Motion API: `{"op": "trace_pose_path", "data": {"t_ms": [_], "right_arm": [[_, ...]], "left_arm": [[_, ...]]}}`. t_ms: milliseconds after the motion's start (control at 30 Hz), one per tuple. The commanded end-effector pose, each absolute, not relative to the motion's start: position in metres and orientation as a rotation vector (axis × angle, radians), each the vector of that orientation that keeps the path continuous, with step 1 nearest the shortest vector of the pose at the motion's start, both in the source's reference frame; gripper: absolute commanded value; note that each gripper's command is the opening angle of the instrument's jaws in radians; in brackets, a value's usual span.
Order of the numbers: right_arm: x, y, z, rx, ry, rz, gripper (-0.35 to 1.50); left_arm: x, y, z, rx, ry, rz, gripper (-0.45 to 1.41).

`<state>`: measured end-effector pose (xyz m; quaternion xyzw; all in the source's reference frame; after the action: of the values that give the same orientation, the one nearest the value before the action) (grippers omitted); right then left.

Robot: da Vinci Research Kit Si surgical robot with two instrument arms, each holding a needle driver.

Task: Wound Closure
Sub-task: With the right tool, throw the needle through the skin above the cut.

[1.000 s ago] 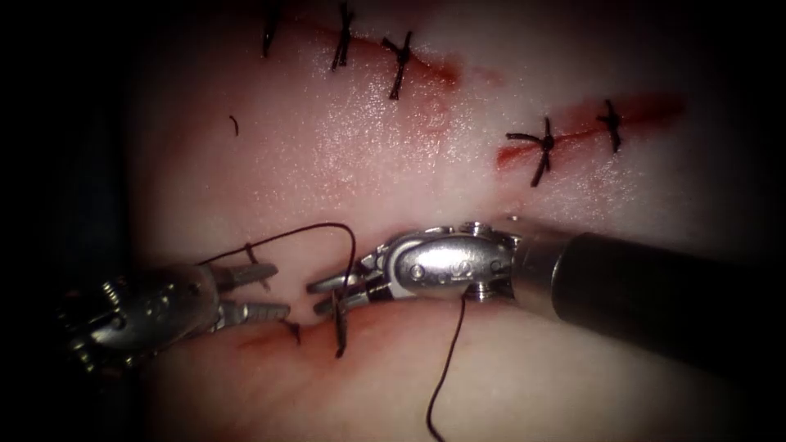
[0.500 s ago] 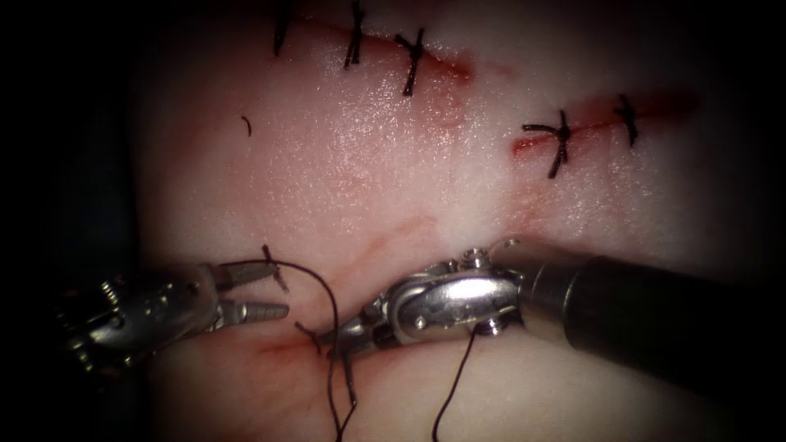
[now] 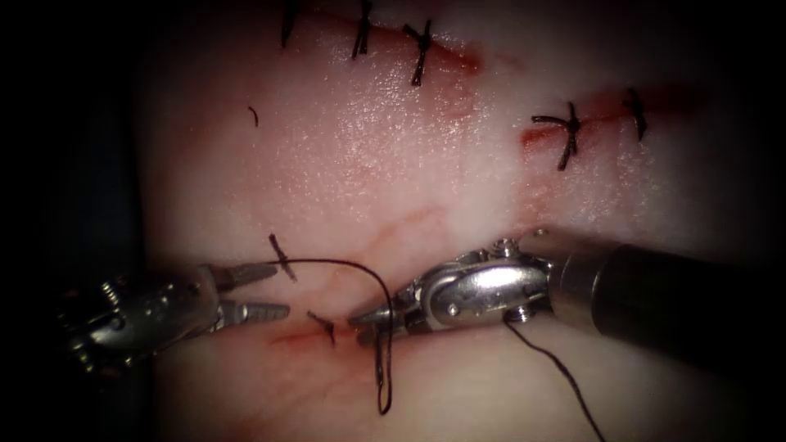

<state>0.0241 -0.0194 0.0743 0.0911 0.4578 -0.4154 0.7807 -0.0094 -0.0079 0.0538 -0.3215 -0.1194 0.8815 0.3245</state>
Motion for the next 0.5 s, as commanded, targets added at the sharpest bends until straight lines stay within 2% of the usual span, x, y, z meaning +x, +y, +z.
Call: {"op": "trace_pose_path", "data": {"t_ms": [33,233,500], "right_arm": [[0.0253,-0.018,0.0736,0.177,1.011,-0.861,-0.35],[0.0266,-0.0155,0.0715,0.132,1.088,-0.732,-0.35],[0.0284,-0.01,0.0692,0.078,1.202,-0.473,-0.35]], "left_arm": [[-0.01,-0.0075,0.0543,-0.846,-0.309,2.314,0.47],[-0.0111,-0.0076,0.0542,-0.85,-0.3,2.334,0.39],[-0.016,-0.0101,0.0554,-0.856,-0.38,2.385,0.34]]}}
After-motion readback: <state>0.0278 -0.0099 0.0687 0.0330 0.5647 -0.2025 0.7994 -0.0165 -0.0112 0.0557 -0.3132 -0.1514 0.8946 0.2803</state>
